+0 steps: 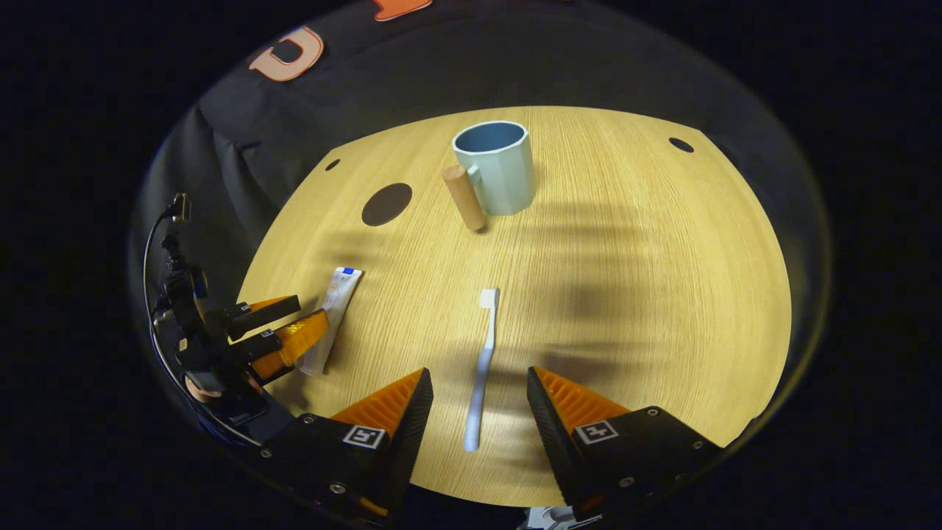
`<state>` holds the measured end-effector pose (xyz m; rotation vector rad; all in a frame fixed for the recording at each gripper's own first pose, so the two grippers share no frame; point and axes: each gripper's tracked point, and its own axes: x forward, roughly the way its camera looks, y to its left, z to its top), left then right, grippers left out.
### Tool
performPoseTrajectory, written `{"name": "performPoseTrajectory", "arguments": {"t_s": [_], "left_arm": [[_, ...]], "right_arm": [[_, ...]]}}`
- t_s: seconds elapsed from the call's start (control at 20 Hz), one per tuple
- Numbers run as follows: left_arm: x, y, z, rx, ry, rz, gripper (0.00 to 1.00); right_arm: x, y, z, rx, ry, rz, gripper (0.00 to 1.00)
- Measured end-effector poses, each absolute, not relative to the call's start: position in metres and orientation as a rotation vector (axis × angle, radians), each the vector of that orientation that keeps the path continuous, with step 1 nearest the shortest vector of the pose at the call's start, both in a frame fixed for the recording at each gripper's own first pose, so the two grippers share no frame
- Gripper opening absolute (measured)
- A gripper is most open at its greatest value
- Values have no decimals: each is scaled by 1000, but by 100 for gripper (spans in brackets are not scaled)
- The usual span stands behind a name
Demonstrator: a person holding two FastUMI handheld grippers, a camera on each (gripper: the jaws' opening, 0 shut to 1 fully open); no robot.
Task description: Put the toothbrush and toothpaste on the desktop into the cup, then pick up the cup and place it on the coaster on the desktop.
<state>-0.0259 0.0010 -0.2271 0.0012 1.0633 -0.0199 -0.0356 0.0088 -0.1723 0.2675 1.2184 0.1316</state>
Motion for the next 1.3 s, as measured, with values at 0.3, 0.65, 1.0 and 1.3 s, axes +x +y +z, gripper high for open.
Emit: {"name": "performPoseTrajectory", "arguments": {"t_s": [0.3, 0.65, 1.0, 1.3], "left_arm": [[-29, -9, -243, -11, 1155, -34, 97], [-25, -7, -249, -15, 1192, 22, 46], [-22, -10, -245, -37, 1174, 18, 25], [-23, -14, -237, -43, 1168, 18, 25]], "right_arm": [[-38, 19, -185, 289, 1301, 114, 63], [-28, 23, -206, 250, 1332, 77, 45], [-26, 18, -225, 181, 1374, 23, 21], [-18, 21, -223, 139, 1332, 28, 11]]}}
